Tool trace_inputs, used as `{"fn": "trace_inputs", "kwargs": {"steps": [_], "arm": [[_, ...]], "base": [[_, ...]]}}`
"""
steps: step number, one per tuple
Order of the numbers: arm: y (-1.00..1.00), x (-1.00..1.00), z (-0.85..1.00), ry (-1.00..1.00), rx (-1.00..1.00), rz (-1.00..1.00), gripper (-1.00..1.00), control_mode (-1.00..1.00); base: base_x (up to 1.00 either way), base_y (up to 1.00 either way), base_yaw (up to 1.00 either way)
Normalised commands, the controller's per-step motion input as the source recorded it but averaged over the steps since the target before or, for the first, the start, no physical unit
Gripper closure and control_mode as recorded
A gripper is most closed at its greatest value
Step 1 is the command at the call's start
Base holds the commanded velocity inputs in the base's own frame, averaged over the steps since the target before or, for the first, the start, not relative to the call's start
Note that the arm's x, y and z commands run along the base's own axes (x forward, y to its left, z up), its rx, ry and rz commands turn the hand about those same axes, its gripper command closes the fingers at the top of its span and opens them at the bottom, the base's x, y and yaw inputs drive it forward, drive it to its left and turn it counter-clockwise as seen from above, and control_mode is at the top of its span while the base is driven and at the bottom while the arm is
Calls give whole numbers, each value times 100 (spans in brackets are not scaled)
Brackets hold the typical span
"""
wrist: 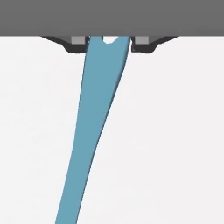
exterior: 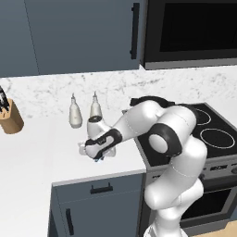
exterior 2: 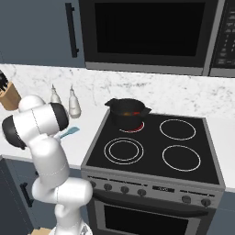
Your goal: Put the mushroom and bell pepper in the pot. Retrieve the spatula and lightly stir the vegetables in the pot.
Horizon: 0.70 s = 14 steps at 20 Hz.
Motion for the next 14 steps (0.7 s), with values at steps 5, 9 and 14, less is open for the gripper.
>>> {"fn": "trace_inputs", "kwargs": {"steps": [5,9,14], "arm": [[-5,-12,77,-4,22,0,100,-100],[-23,-18,96,-4,23,0,100,-100],[-44,-22,80,-6,20,0,100,-100]], "base": [[0,0,0],[0,0,0],[0,0,0]]}}
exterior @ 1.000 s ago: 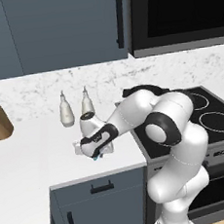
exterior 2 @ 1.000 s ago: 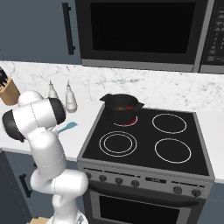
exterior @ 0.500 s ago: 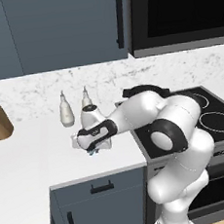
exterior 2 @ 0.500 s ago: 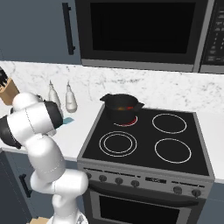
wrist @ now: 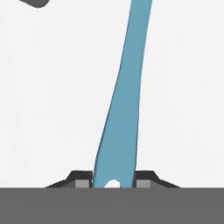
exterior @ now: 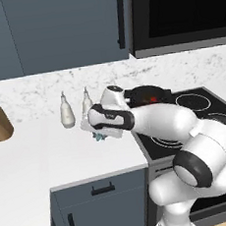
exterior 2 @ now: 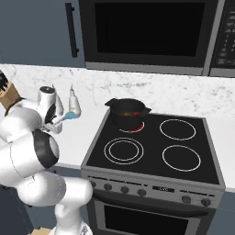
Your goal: Put the mushroom and bell pepper in the pot. Retrieve the spatula and lightly stir the vegetables in the pot.
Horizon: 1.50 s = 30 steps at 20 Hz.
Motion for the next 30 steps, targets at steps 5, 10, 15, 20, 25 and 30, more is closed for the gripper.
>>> {"fn": "trace_inputs", "kwargs": {"steps": [5,10,15,20,25,30], "arm": [[-50,-22,89,-4,22,0,100,-100],[-51,-5,75,2,24,0,100,-100],[-54,7,35,8,25,-1,100,-100],[-9,21,11,8,19,-3,100,-100],[-15,14,20,3,21,-3,100,-100],[-25,10,15,0,2,-4,100,-100]], "base": [[0,0,0],[0,0,0],[0,0,0],[0,0,0],[0,0,0],[0,0,0]]}}
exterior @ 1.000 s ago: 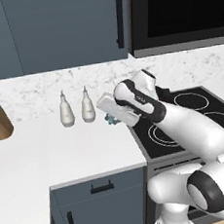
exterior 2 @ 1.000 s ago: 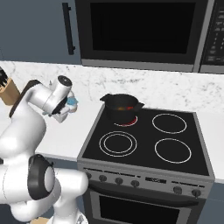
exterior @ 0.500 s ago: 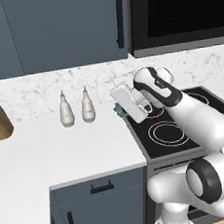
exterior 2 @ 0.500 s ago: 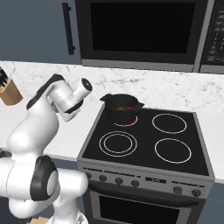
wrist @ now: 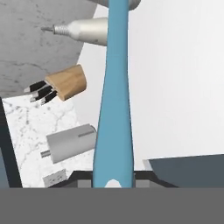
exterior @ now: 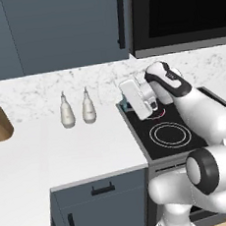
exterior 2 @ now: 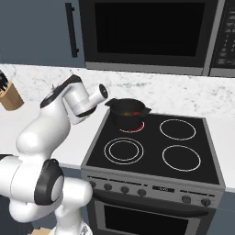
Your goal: Put the mushroom and bell pepper in the pot. Retrieve the spatula and lightly stir the vegetables in the pot.
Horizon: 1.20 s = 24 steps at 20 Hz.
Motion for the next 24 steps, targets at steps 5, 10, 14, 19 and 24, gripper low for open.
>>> {"fn": "trace_inputs", "kwargs": {"steps": [5,10,14,19,24], "arm": [[-50,28,20,0,13,-6,100,-100],[-61,30,11,3,19,-7,100,-100],[-57,31,1,6,25,-6,100,-100],[-57,23,2,5,27,-6,100,-100],[-48,16,8,3,30,-3,100,-100]], "base": [[0,0,0],[0,0,0],[0,0,0],[0,0,0],[0,0,0]]}}
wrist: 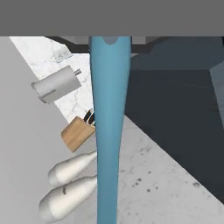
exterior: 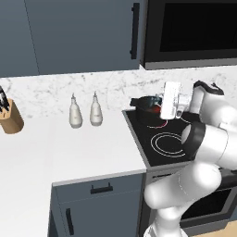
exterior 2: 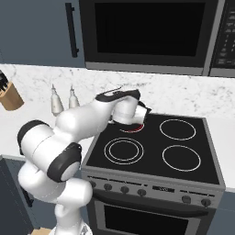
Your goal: Put the mushroom and bell pepper in the pot. Retrieve the spatula and lightly stir the vegetables in the pot.
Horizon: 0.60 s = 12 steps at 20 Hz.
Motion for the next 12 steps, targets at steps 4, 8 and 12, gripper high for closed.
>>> {"fn": "trace_inputs", "kwargs": {"steps": [4,8,12], "arm": [[-35,5,12,6,23,0,100,-100],[-13,12,0,1,14,0,100,-100],[-3,21,0,3,14,0,100,-100]], "base": [[0,0,0],[0,0,0],[0,0,0]]}}
